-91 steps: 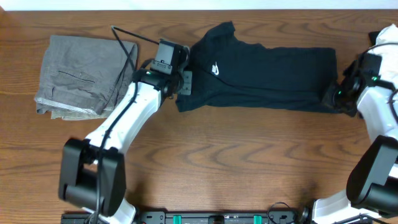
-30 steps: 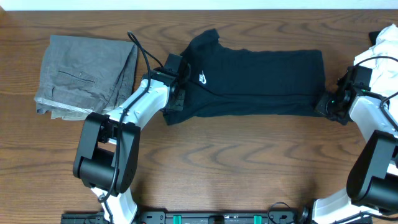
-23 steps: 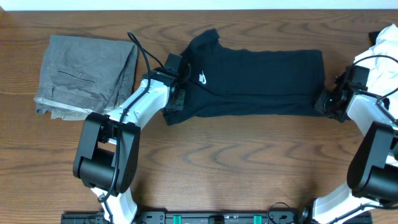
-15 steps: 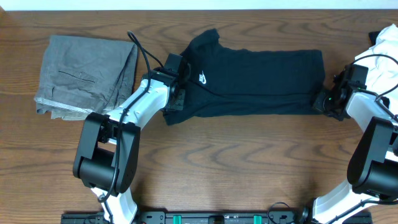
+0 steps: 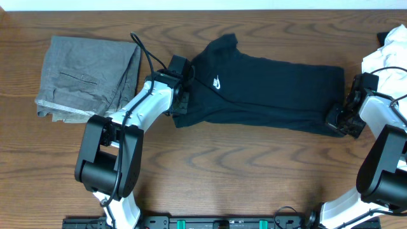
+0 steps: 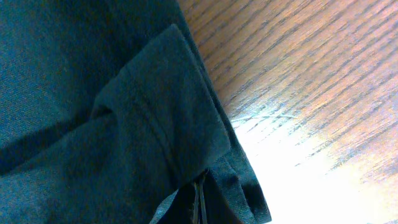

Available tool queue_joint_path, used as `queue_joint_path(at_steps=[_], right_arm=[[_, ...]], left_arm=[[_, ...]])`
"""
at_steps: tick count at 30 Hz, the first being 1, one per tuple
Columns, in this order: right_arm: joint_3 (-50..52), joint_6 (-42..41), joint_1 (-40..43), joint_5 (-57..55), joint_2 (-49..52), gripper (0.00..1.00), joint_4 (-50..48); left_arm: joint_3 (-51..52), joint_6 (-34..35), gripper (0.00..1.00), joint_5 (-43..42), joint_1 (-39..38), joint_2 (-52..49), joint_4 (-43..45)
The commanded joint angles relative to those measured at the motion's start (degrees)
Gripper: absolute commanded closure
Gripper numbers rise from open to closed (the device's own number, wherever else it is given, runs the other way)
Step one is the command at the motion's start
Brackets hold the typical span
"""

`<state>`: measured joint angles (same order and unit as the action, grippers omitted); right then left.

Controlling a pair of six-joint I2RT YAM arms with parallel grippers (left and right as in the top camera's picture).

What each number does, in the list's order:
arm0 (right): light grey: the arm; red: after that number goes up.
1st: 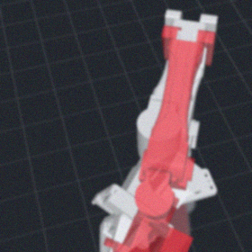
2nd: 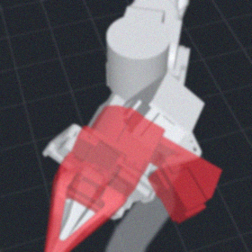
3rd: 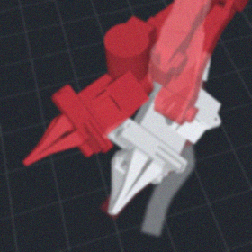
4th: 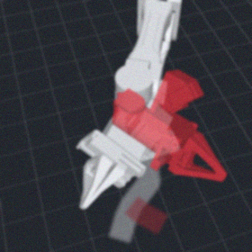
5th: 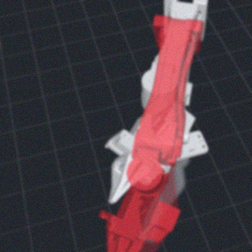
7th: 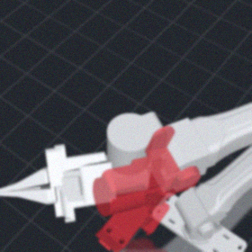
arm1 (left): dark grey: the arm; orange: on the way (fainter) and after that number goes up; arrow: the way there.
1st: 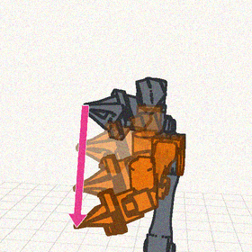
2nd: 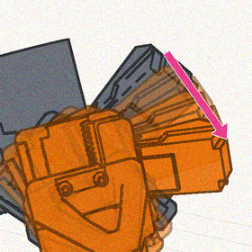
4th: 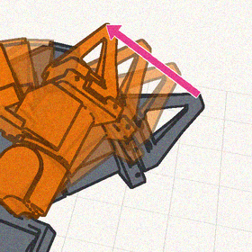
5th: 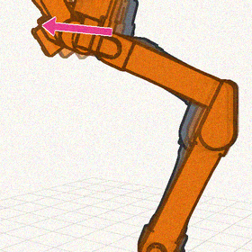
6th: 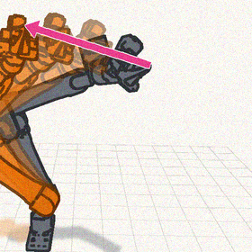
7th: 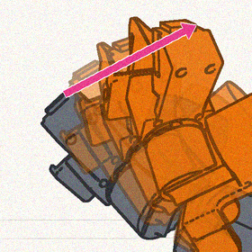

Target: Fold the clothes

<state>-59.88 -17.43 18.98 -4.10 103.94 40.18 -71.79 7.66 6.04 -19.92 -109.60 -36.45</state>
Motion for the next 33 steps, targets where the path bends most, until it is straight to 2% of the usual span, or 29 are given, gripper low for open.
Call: queue_joint_path(at_steps=[1, 12, 16, 19, 25, 33], right_arm=[[0.7, -0.9, 0.1, -0.7, -1.2, 0.99, -0.3], [0.7, -0.8, 0.1, 7.8, -1.2, 0.99, -7.0], [-0.6, -1.9, 0.1, 10.8, -1.3, 0.99, -4.3], [-2.0, -1.9, 0.1, 7.0, -1.3, 0.99, -0.4], [-2.3, -5.7, 0.1, -7.6, -1.3, 0.99, 5.9], [-2.2, -6.2, 0.1, -6.6, -1.3, 0.99, 7.0]], left_arm=[[0.3, 0.1, 0.85, 0.8, 0.2, 1.1, -0.4], [0.3, 0.1, 0.85, 0.8, 0.2, 1.1, -0.3], [0.3, 0.1, 0.85, 0.8, 0.2, 1.1, -0.4], [0.3, 0.1, 0.85, 0.8, 0.2, 1.1, -0.4], [0.3, 0.1, 0.85, 0.8, 0.2, 1.1, -0.3], [0.3, 0.1, 0.85, 0.8, 0.2, 1.1, -0.2]])
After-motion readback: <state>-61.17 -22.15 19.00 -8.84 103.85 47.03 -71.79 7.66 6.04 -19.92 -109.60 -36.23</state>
